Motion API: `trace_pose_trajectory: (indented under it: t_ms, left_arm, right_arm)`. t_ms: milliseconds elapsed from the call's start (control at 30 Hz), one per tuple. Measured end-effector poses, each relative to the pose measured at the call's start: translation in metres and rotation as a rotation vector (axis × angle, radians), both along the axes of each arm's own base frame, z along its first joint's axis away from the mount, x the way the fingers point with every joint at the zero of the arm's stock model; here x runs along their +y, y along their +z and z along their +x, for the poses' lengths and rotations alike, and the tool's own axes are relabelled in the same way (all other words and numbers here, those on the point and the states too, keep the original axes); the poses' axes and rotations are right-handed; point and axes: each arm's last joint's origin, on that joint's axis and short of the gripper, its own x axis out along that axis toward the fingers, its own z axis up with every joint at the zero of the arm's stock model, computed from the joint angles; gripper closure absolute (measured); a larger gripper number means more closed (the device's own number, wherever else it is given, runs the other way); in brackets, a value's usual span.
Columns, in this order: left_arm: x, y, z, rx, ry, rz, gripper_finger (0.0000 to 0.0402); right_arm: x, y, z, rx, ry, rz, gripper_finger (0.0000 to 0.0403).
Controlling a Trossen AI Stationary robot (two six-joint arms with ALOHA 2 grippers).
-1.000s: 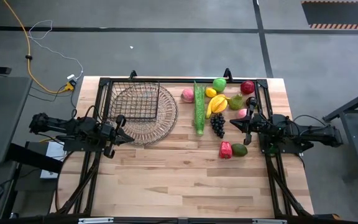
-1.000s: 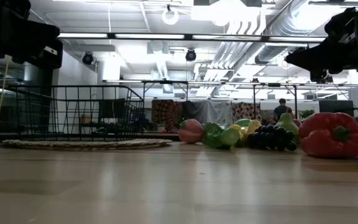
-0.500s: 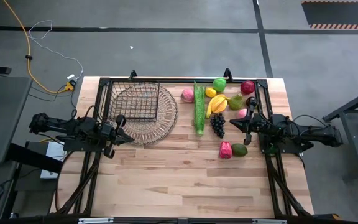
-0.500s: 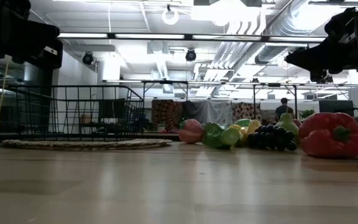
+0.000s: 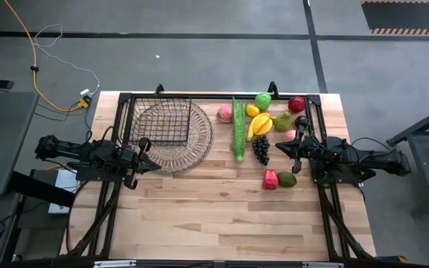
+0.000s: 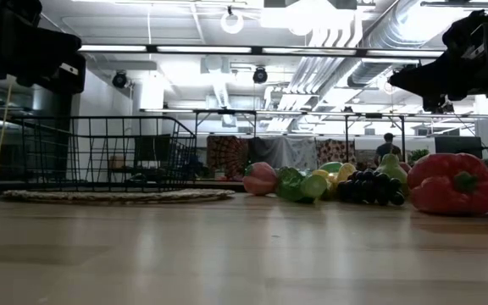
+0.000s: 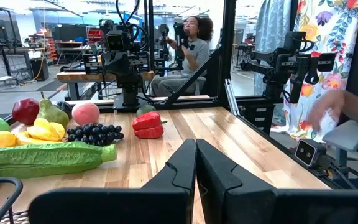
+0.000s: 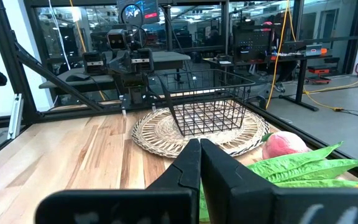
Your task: Build produce basket
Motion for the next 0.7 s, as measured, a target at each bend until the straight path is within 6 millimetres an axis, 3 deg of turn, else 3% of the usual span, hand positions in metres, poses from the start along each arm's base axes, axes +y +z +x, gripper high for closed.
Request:
trace_pose_trajectory:
  t_ms: [567,700]
  left_arm:
    - [0.0,0.0,0.0,0.0,0.0,0.0,0.0401]
    - [0.0,0.0,0.0,0.0,0.0,0.0,0.0401]
  right_arm:
    - [0.0,0.0,0.0,-0.001,0.0,0.001,0.0403]
    - [0.0,0.0002,0.0,-0.018,0.002,0.077,0.0403]
